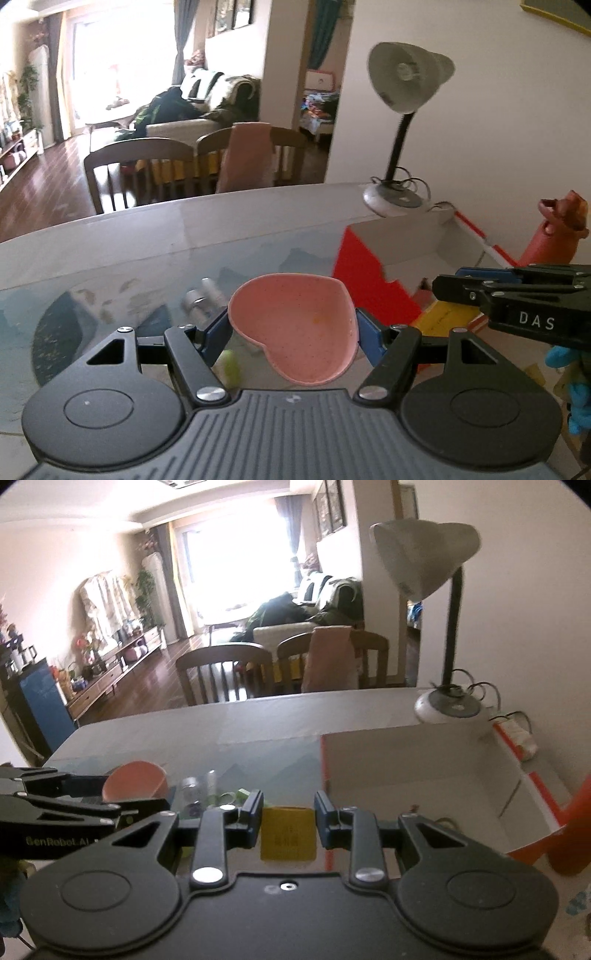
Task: Organize rigid objects
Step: 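Carry the heart dish and yellow box over the cardboard box with both tools, then open the right tool to drop the yellow box while the left tool releases the heart dish, then move both tools back toward the toothpick jar and figurines on the table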
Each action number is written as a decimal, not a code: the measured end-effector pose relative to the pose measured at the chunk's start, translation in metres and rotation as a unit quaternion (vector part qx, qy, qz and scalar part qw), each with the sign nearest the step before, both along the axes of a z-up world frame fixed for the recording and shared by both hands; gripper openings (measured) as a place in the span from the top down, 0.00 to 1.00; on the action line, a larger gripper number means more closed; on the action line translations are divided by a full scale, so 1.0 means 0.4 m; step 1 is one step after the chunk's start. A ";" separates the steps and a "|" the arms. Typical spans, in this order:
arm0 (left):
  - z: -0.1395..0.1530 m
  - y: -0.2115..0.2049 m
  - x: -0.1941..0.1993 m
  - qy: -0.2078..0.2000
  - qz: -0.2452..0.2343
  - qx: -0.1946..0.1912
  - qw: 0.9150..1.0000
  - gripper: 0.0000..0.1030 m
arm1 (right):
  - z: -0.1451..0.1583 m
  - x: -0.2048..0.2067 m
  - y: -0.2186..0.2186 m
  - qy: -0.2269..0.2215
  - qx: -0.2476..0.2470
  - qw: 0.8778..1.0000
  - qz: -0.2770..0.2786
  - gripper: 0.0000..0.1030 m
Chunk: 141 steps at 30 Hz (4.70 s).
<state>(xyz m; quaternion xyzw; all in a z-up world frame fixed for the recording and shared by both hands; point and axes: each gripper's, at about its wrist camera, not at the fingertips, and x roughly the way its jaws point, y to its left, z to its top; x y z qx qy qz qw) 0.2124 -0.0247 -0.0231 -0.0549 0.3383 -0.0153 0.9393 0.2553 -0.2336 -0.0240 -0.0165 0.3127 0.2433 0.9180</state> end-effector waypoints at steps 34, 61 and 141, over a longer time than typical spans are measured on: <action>-0.143 -0.403 0.480 0.083 -0.097 0.056 0.990 0.31 | -0.158 0.374 -0.309 0.007 -0.039 0.994 -0.106 0.72; -0.258 -0.469 0.572 0.145 -0.122 0.110 0.976 0.31 | -0.246 0.350 -0.285 0.089 -0.091 0.991 -0.040 0.69; -0.149 0.185 -0.069 0.050 0.092 -0.012 0.994 0.03 | -0.199 -0.125 0.207 0.039 -0.049 0.992 0.110 0.10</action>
